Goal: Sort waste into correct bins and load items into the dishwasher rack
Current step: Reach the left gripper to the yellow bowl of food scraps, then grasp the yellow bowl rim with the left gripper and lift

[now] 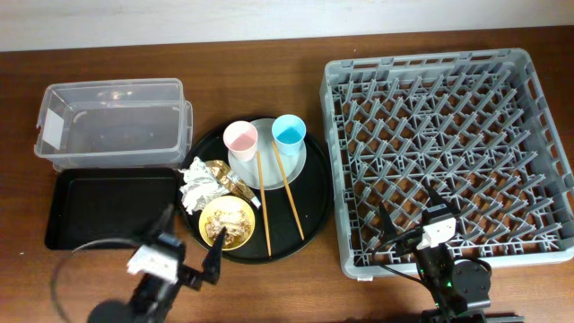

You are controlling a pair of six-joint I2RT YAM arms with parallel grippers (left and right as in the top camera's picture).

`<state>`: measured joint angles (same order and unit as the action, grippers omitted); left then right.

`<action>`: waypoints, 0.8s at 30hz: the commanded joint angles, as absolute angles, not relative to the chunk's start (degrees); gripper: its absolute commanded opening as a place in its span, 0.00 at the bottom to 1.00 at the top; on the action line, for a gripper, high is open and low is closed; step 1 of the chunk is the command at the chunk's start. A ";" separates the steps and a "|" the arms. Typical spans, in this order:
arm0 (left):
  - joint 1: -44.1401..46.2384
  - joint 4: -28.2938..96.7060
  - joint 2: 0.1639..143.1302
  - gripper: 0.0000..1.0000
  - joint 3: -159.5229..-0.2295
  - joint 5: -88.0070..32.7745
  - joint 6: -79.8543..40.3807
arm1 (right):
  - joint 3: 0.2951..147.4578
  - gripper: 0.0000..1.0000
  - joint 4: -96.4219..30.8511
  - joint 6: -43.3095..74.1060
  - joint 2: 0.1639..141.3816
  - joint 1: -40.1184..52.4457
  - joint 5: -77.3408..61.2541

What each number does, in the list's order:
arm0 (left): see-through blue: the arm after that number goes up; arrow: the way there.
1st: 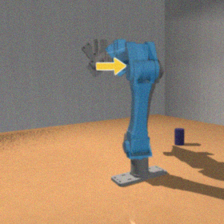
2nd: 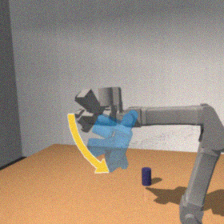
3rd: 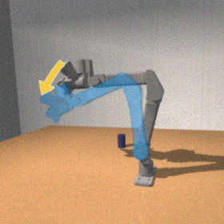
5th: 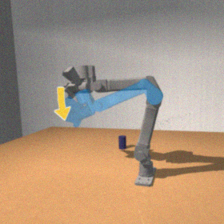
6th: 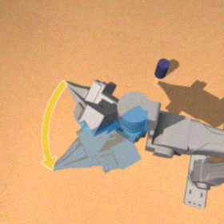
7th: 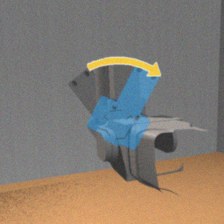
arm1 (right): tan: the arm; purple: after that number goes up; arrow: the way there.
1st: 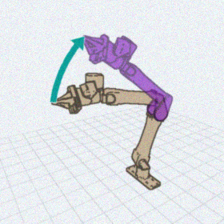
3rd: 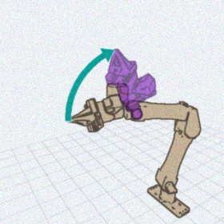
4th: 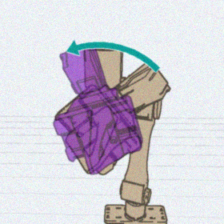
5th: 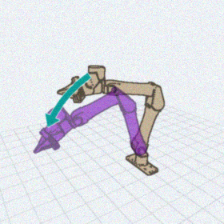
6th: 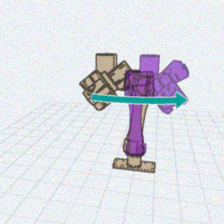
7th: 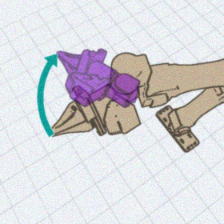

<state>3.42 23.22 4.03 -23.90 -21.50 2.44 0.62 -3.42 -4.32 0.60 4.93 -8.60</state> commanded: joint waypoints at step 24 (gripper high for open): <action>40.34 45.91 77.71 0.18 -52.31 6.09 -27.83 | 0.32 0.98 -3.70 -3.99 0.21 5.34 -8.34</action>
